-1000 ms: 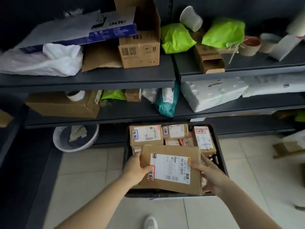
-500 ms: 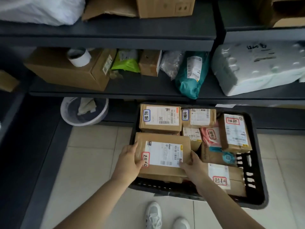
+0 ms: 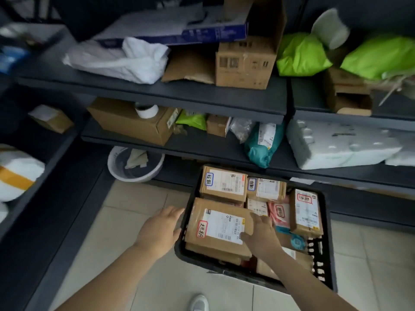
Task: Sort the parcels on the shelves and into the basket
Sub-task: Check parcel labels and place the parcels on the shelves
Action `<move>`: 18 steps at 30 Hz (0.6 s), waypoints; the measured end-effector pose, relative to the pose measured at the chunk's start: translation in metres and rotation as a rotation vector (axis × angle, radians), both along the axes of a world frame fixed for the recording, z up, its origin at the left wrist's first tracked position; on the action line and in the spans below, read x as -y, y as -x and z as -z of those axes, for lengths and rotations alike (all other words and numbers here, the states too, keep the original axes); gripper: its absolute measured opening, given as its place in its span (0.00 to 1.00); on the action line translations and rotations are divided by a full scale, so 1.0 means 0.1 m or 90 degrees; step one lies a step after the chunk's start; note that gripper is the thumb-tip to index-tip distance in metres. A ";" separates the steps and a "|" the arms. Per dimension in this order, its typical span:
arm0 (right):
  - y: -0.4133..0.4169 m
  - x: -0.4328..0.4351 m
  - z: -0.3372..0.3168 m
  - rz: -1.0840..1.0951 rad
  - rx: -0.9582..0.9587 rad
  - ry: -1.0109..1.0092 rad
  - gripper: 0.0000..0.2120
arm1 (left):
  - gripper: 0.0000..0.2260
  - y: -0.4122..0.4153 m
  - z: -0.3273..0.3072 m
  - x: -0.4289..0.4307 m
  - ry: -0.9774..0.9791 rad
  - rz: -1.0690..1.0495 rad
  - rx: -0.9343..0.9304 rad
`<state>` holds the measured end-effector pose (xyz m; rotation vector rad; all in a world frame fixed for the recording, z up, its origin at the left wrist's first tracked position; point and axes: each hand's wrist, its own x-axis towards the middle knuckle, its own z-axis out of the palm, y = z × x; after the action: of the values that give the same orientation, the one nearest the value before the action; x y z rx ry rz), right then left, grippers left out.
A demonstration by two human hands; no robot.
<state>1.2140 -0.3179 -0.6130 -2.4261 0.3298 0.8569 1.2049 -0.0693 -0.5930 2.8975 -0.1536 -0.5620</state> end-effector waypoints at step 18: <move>-0.45 -2.28 -2.85 -0.698 0.518 0.229 0.30 | 0.23 1.26 -2.81 -2.19 -0.258 -0.271 0.267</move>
<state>1.2586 -0.0900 -0.3284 -2.9692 -1.3354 0.0698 1.0790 0.1502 -0.3124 3.2461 0.5729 0.1072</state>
